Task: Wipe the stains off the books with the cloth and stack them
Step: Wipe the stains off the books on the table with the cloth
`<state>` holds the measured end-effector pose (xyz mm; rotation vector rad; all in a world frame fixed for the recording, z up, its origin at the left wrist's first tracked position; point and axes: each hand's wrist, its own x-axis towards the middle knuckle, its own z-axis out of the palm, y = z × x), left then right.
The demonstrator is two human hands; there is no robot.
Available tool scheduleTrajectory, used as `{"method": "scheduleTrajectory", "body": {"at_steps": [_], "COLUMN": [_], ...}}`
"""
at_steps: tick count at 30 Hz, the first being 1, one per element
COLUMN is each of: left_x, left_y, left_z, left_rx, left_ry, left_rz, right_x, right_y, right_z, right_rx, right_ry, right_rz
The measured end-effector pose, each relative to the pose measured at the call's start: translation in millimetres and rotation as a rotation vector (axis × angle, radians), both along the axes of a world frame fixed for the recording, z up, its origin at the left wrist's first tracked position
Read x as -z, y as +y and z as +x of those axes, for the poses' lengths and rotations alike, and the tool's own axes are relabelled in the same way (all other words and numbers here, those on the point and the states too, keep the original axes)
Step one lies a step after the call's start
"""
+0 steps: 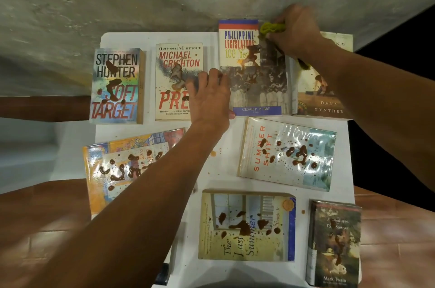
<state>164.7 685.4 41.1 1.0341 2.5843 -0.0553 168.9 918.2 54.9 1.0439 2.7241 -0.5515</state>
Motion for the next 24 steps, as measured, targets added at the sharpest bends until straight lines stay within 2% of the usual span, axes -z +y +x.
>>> {"method": "scheduleTrajectory", "body": {"at_steps": [10, 20, 24], "left_x": [0, -4, -3], "left_y": [2, 5, 8], "left_z": [-1, 9, 12], "left_rx": [0.005, -0.078, -0.114], "left_ry": [-0.015, -0.116, -0.147], "left_rz": [-0.004, 0.024, 0.045], "right_x": [-3, 5, 8], "right_y": [-2, -9, -10], "right_z": [-1, -4, -5], "right_rx": [-0.074, 0.026, -0.004], "right_ry": [-0.010, 0.080, 0.066], "right_rz": [-0.051, -0.062, -0.071]}}
